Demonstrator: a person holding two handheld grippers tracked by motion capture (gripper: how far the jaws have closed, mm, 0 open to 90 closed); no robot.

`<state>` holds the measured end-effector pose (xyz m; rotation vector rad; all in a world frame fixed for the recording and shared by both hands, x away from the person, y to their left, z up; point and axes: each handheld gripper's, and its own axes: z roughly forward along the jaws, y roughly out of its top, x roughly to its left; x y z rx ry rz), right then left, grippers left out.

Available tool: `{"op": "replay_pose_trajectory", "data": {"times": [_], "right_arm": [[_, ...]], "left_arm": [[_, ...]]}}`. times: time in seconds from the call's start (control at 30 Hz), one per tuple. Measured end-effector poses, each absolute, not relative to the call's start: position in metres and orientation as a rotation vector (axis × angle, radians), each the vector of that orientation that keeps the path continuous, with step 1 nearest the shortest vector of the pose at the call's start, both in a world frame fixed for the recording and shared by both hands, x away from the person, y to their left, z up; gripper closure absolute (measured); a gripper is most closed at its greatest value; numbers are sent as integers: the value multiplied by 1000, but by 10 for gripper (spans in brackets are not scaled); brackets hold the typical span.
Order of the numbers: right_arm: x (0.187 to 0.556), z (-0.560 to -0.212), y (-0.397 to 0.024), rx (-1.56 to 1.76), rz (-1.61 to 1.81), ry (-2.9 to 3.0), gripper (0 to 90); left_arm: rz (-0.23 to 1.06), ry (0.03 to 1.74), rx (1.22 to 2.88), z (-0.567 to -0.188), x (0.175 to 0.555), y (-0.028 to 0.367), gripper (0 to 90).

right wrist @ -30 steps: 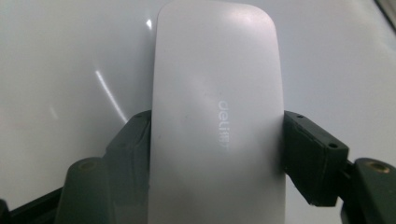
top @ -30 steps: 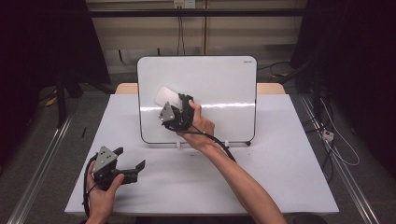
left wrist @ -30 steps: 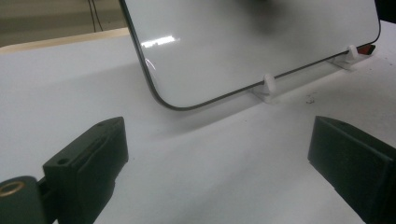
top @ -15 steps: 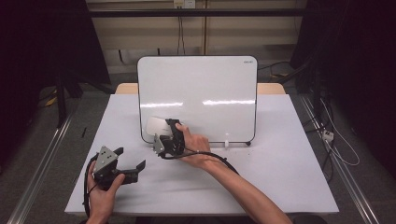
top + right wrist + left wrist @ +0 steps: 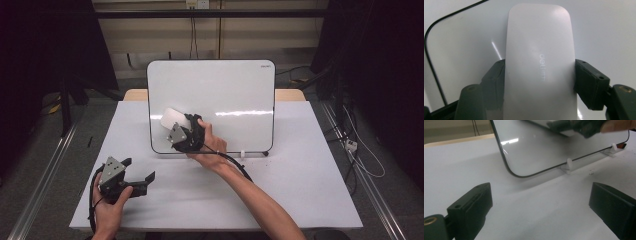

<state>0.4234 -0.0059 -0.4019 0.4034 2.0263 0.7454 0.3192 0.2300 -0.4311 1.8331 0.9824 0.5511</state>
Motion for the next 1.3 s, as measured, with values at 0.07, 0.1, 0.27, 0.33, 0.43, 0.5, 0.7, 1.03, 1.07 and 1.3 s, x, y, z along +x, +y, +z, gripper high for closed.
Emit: {"op": "replay_pose_trajectory", "data": {"times": [0.07,0.1,0.27,0.33,0.43,0.5,0.7,1.03,1.07,1.3], "right_arm": [[427,-396,-10,444,807,2050,319],[428,-394,-12,462,825,2056,319],[428,-393,-16,483,858,2065,319],[426,-392,-18,494,887,2069,319],[422,-390,-19,494,907,2055,319],[419,-387,-21,501,925,2053,319],[414,-388,-31,513,922,2038,319],[406,-381,-65,582,948,2004,319],[405,-381,-68,589,941,1998,319],[399,-383,-99,671,918,1969,319]], "left_arm": [[547,994,1830,-432,319,231,47],[542,1000,1831,-433,320,231,47],[546,987,1839,-432,321,230,47],[551,985,1834,-431,320,230,47],[553,987,1837,-431,319,231,47],[560,995,1830,-431,319,231,47],[562,982,1838,-429,319,230,47],[556,988,1837,-431,319,231,48],[553,991,1839,-431,320,232,47],[552,990,1835,-431,320,230,48]]}}
